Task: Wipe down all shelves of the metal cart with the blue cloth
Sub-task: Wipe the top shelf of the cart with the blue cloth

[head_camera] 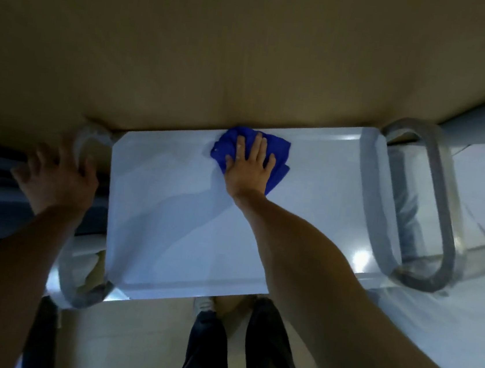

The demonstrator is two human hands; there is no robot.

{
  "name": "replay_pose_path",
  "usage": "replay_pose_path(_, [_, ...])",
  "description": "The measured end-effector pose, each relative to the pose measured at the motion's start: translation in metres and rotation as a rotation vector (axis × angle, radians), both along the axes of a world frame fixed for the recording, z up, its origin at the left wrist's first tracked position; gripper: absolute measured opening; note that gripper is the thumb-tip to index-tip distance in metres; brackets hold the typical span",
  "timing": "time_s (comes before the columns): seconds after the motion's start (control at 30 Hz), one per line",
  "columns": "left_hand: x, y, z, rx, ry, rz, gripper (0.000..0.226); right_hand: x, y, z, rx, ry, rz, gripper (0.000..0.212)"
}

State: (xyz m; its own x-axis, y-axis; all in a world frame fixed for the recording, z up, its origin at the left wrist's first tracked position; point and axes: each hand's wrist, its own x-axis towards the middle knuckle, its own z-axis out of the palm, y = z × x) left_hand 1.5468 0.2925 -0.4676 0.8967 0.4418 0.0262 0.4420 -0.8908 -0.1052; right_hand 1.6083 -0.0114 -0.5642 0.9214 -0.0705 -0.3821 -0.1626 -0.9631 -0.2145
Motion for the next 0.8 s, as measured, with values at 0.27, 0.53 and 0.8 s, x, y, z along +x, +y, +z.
replay_pose_path(0.27, [0.015,-0.075,-0.033,-0.057,0.217,0.069,0.068,0.027,-0.109,0.000,-0.133,-0.011,-0.321,0.068])
replay_pose_path(0.53, [0.038,-0.271,-0.084,-0.418,0.600,0.130,0.115,0.031,-0.081,-0.007,-0.027,-0.057,0.145,0.062])
replay_pose_path(0.8, [0.031,-0.290,-0.095,-0.422,0.487,0.111,0.118,0.035,-0.119,-0.014,-0.039,-0.109,0.090,0.059])
